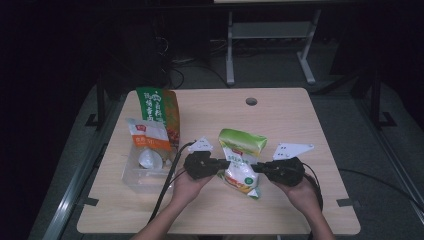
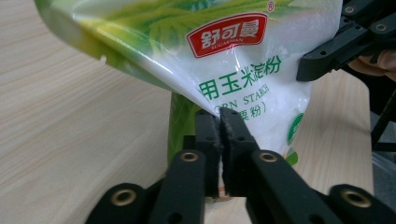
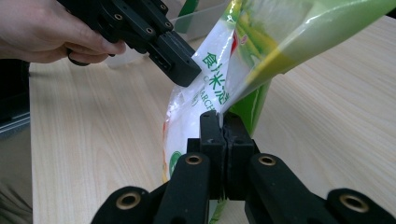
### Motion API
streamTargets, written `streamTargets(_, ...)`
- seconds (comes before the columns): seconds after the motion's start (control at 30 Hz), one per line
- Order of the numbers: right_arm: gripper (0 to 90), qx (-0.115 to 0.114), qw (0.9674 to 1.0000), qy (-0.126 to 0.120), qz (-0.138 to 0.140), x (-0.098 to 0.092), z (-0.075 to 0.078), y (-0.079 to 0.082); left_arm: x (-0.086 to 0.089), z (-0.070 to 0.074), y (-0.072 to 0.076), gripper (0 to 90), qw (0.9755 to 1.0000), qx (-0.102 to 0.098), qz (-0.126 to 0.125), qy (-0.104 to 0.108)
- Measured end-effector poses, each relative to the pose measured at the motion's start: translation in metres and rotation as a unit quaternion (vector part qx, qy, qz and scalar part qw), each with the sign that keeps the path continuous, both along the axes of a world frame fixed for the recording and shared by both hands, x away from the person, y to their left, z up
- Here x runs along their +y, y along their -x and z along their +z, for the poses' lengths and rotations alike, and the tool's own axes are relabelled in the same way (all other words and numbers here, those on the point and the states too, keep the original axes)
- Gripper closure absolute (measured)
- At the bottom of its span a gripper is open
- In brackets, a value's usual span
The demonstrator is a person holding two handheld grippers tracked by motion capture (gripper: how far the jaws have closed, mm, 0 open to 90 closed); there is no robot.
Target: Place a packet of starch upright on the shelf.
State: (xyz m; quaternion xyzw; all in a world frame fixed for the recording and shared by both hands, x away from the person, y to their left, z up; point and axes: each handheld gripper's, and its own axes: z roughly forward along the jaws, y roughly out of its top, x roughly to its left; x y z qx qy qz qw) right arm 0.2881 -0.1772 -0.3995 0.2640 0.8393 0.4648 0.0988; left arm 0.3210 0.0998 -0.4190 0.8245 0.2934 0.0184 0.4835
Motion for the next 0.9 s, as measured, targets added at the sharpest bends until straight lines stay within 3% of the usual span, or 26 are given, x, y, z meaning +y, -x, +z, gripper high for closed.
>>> streamTargets(0.07,88.3,0.001,1.0000,0.000,0.000,0.000,-0.001,-0.001,-0.002,0.001,0.007,89.2,0.9997,-0.021,0.010,-0.011)
streamTargets(0.23,87.9,0.011,0.9999,-0.011,-0.006,-0.001,-0.003,-0.003,0.001,-0.001,0.014,89.3,0.9993,-0.031,0.019,-0.006)
streamTargets(0.5,85.0,0.018,0.9997,-0.014,0.001,0.003,-0.003,-0.006,0.008,-0.001,0.026,89.1,0.9991,-0.035,0.021,-0.007)
streamTargets(0.87,76.0,0.033,0.9992,-0.002,0.022,0.024,0.003,-0.014,0.019,0.000,0.039,88.9,0.9988,-0.043,0.023,-0.011)
streamTargets(0.9,76.6,0.043,0.9987,-0.002,0.026,0.029,0.003,-0.016,0.019,0.000,0.041,88.9,0.9988,-0.042,0.023,-0.008)
